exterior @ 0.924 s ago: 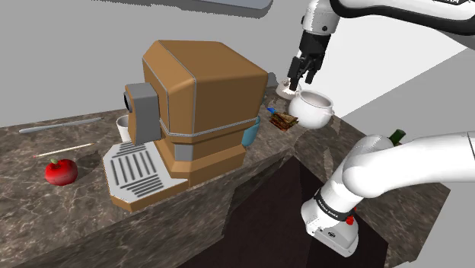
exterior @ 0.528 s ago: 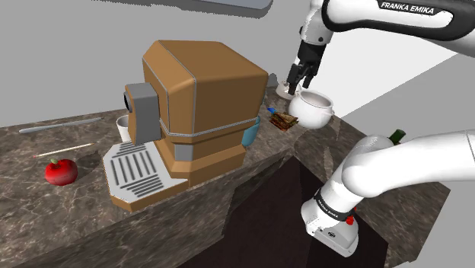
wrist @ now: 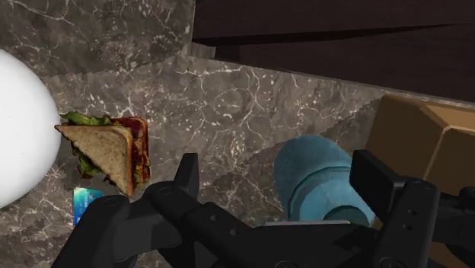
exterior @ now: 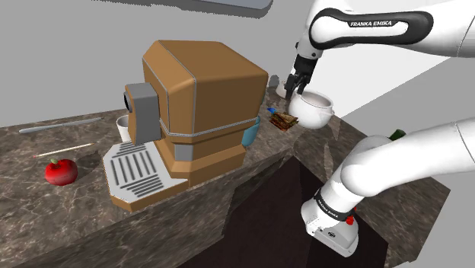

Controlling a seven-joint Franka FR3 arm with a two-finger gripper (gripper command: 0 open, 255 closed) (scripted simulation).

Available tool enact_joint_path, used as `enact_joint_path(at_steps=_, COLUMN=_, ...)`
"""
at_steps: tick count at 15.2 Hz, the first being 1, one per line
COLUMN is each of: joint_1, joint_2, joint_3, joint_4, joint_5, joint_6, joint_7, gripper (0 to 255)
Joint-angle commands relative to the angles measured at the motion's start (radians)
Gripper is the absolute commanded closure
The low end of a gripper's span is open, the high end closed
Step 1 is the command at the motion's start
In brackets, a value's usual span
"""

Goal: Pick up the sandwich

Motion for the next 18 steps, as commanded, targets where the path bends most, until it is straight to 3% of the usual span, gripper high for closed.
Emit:
enact_joint_path(at_steps=1, joint_1=-0.006, joint_2=0.048, joint_3=-0.045, joint_4=-0.013, joint_5=-0.009, joint_6=0.071, joint_7=-0.045, gripper=0)
enact_joint_path(at_steps=6, joint_1=-0.007, joint_2=0.199, joint_3=-0.151, joint_4=0.007, joint_5=0.004, joint_6=0.216, joint_7=-0.164, gripper=0)
enact_joint_path(at_steps=10, joint_1=0.003, joint_2=0.345, joint_3=-0.233, joint_4=0.049, joint_5=0.057, joint_6=0.322, joint_7=-0.279, gripper=0)
enact_joint_path(at_steps=14, joint_1=0.013, joint_2=0.513, joint_3=-0.302, joint_4=0.116, joint_5=0.163, joint_6=0.409, joint_7=-0.421, gripper=0)
enact_joint_path(at_steps=18, joint_1=-0.004, joint_2=0.697, joint_3=-0.333, joint_4=0.208, joint_5=0.317, joint_6=0.463, joint_7=-0.585, gripper=0)
